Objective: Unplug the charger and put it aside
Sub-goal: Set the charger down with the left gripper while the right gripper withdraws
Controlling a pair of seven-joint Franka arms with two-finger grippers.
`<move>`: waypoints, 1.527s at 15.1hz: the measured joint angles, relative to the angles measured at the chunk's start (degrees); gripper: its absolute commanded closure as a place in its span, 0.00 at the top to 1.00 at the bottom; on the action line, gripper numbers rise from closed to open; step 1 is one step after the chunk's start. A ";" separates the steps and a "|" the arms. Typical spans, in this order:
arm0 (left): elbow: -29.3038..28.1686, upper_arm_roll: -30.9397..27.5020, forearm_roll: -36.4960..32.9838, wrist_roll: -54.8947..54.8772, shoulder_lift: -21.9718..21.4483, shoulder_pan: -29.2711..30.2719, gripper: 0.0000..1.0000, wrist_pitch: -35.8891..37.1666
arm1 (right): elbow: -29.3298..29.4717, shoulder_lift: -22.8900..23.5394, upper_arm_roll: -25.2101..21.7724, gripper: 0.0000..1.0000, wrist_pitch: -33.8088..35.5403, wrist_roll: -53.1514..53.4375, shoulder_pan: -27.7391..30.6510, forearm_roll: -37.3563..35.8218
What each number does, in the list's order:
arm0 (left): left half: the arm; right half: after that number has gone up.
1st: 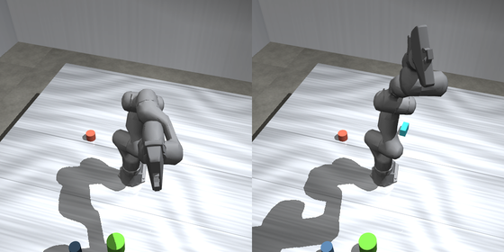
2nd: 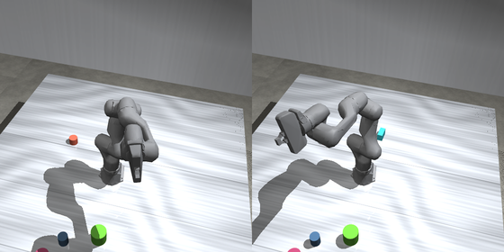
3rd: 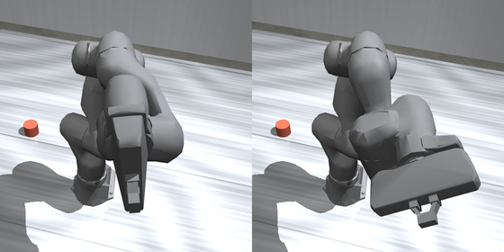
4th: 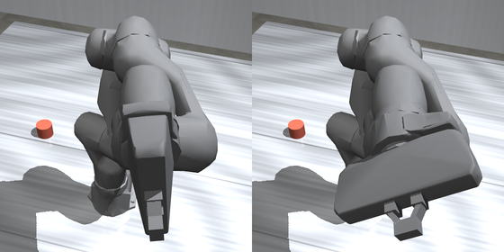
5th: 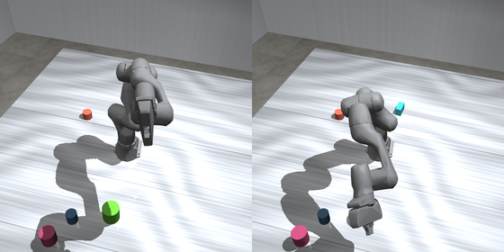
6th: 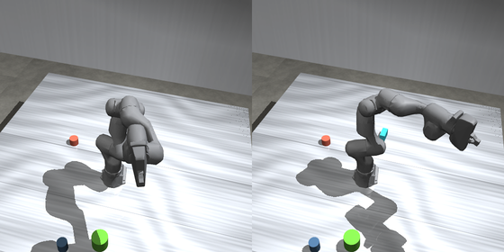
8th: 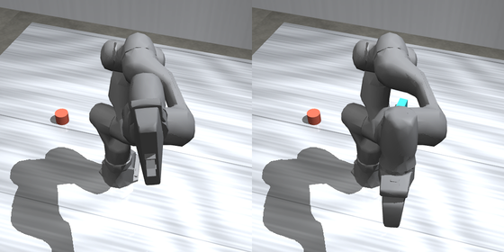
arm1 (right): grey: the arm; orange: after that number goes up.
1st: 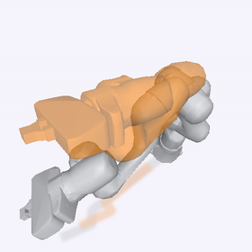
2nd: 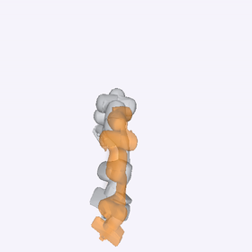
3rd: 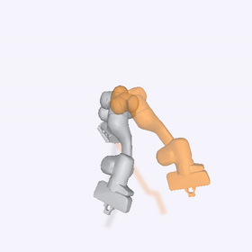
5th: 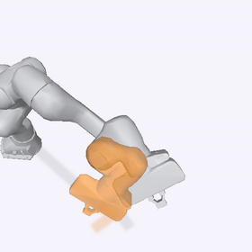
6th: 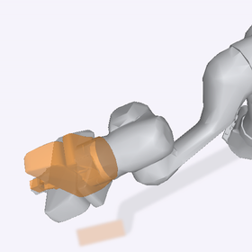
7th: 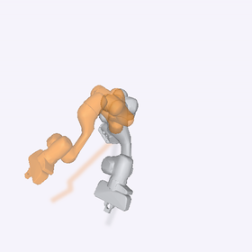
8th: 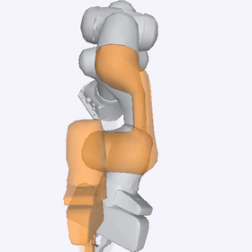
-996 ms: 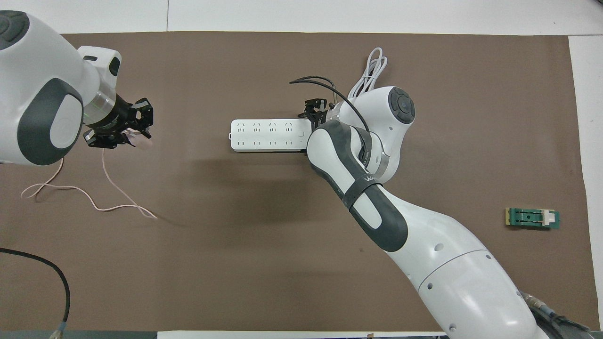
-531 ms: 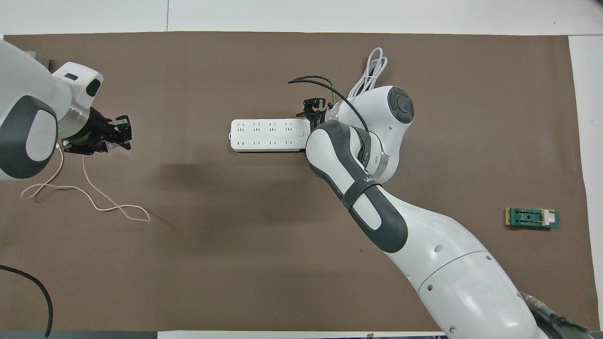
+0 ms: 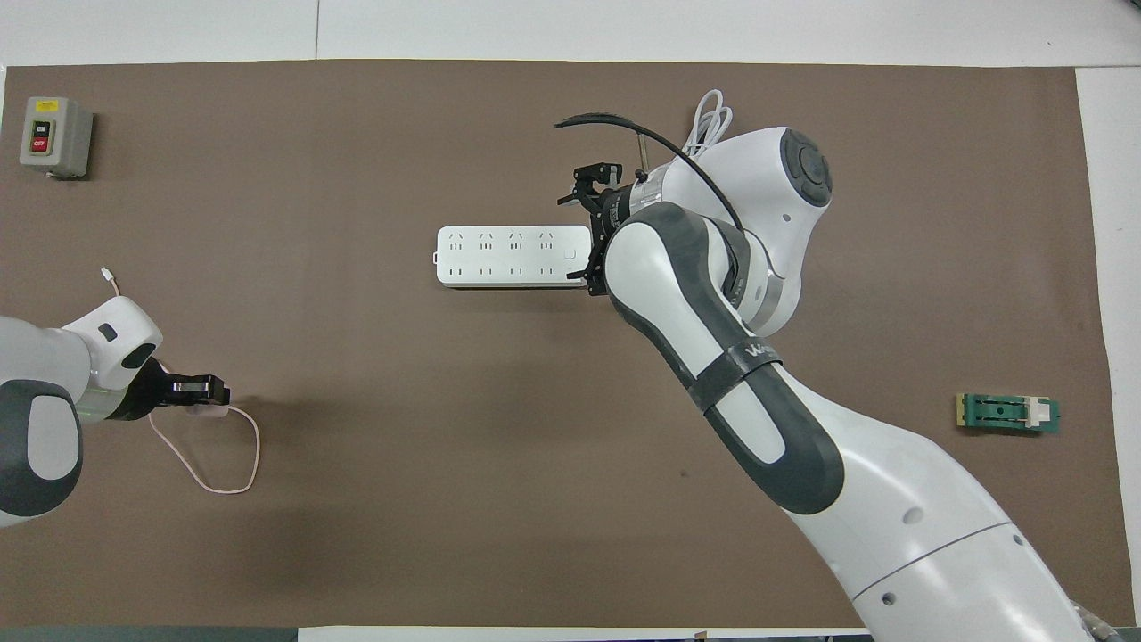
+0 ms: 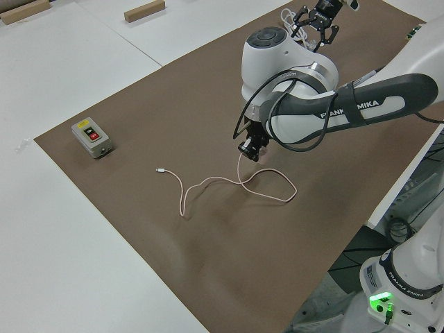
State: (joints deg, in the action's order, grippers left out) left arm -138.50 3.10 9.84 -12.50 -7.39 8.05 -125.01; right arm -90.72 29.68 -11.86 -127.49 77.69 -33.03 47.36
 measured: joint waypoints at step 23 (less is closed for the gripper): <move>-8.70 0.64 6.59 -3.78 -2.85 -3.24 0.70 -6.41 | -4.76 -18.44 -5.98 1.00 23.12 -52.26 13.03 -30.87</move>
State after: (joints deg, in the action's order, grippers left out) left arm -147.20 3.74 16.43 -16.28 -10.24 4.82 -131.42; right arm -95.49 11.24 -17.84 -104.38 25.43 -20.00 16.49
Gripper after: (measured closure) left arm 0.678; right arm 0.000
